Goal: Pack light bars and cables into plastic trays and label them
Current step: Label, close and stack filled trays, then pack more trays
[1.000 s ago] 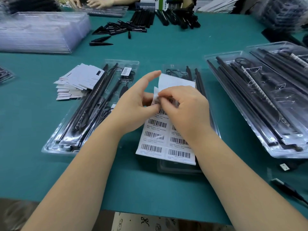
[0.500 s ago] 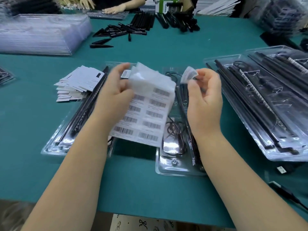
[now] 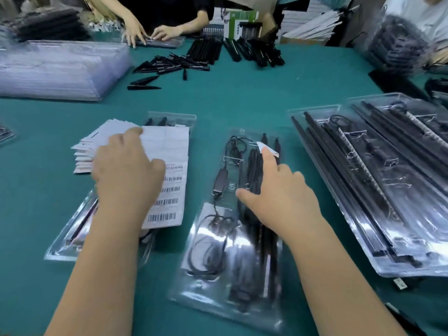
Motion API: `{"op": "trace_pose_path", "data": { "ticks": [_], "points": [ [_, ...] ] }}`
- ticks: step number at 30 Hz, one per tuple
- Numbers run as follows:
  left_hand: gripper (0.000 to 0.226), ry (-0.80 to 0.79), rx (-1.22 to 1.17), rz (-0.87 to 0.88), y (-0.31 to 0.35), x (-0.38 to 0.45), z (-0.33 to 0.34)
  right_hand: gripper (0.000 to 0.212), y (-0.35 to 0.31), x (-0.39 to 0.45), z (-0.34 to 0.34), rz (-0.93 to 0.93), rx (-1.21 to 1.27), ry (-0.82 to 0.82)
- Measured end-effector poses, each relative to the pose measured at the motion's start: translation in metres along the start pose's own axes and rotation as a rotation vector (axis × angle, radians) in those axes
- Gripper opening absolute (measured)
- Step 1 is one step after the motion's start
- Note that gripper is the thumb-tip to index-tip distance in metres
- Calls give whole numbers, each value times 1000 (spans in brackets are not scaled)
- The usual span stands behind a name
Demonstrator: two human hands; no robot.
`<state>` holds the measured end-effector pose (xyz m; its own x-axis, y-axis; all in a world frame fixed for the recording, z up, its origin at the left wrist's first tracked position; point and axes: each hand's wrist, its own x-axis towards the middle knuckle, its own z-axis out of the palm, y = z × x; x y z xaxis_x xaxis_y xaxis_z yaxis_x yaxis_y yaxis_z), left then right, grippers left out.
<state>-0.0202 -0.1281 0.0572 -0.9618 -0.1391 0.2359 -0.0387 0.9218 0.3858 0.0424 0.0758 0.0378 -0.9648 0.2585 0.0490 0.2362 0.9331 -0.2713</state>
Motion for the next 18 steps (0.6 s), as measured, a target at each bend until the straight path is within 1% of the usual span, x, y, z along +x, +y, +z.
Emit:
{"op": "trace_pose_path", "data": {
  "ticks": [1,2,3,4,5,7,8,11,13,15,16,18],
  "points": [
    [55,-80,-6,98,9,-2,-1,77,0,2,-2,-9,72,83],
    [52,-192,-29,177,20,-4,-2,65,-1,6,-3,-29,165,200],
    [49,-309,-42,231,31,-6,-1,51,-4,11,-3,-52,281,322],
    [48,-387,-34,279,41,-5,2,38,-8,17,-3,-73,415,411],
    [48,-414,-10,334,51,-4,6,25,-13,25,-4,-91,544,456],
    [49,-392,22,447,68,2,20,7,-20,43,-4,-71,740,461],
    [50,-390,22,488,73,4,29,9,-22,53,-4,-23,827,446],
    [61,-456,89,563,77,0,57,15,-15,83,0,188,1044,382],
    [64,-471,125,561,71,-6,73,9,-7,97,6,292,1135,322],
    [64,-447,115,564,66,-8,82,6,-1,108,11,350,1232,292],
    [64,-439,109,565,65,-8,84,5,1,113,12,363,1249,290],
    [65,-438,92,561,64,-8,85,10,2,120,15,357,1178,270]
  ]
}}
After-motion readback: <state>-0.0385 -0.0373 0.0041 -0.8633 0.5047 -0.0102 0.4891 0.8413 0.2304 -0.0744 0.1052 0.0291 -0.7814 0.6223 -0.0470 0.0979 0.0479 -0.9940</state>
